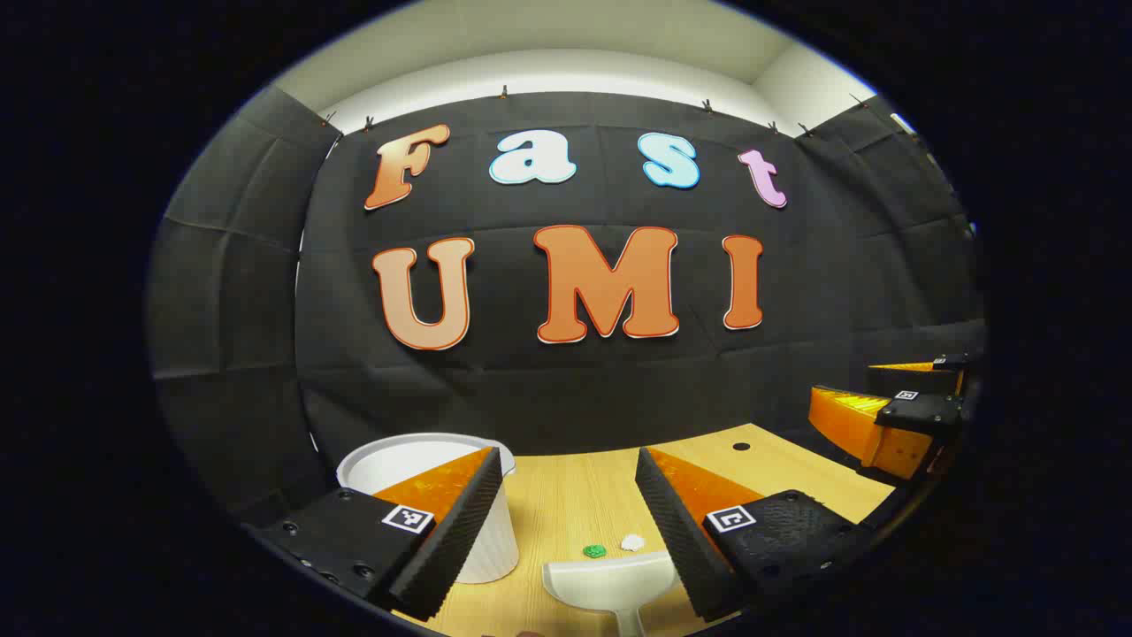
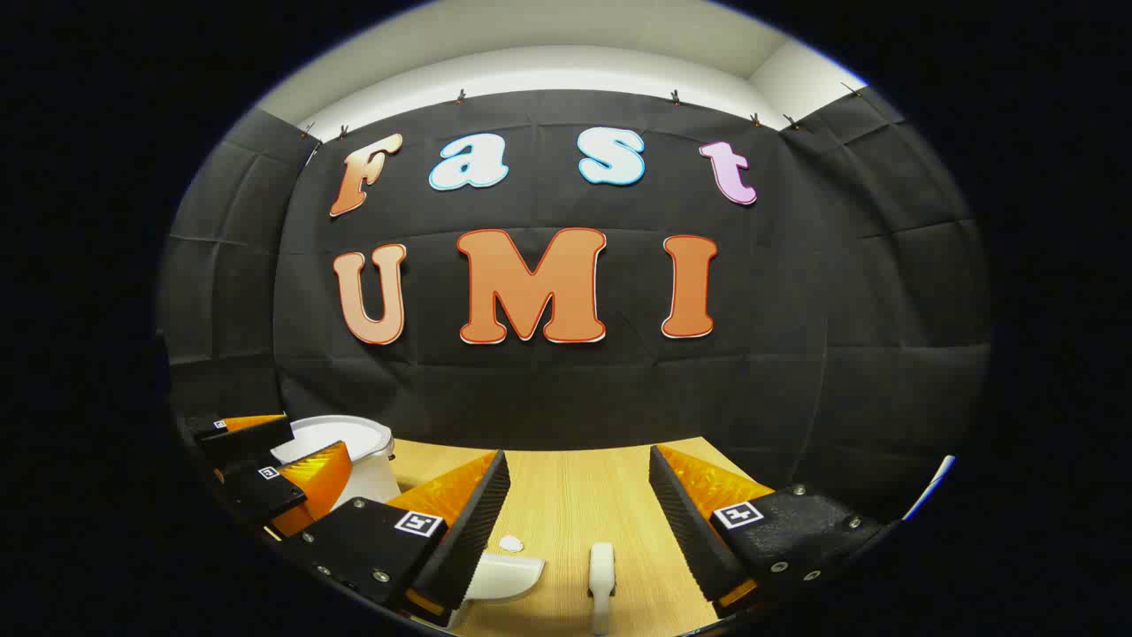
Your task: Pick up the small broom and dustpan from the desktop, sweep the trash into the dustpan with the broom, and then empty the trash into the garbage bin.
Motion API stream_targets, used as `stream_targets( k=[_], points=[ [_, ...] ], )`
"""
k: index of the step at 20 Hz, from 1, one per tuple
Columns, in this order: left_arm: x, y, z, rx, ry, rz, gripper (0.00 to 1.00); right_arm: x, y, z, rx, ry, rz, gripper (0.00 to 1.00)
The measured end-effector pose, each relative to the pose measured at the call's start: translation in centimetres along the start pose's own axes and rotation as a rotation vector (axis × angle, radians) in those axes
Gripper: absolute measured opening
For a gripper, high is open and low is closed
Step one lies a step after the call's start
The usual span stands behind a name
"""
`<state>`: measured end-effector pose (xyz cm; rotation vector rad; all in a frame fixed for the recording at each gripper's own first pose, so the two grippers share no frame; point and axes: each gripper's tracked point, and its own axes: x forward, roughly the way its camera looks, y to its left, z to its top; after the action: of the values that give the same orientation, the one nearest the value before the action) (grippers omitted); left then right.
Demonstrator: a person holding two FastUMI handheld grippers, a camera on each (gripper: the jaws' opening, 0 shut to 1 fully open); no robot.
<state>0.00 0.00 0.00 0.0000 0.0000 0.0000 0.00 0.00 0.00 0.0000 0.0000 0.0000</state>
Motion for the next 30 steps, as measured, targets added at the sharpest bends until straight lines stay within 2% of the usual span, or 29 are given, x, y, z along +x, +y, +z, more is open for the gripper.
stream_targets(
  k=[19,30],
  points=[
    [0.6,-0.2,0.1,-0.011,0.005,-0.016,0.96,0.3,0.1,0.3,-0.004,-0.006,0.009,0.95],
    [0.4,-0.4,-0.8,0.004,0.026,-0.027,0.96,-0.2,-0.3,-0.1,-0.02,-0.007,-0.018,0.95]
  ],
)
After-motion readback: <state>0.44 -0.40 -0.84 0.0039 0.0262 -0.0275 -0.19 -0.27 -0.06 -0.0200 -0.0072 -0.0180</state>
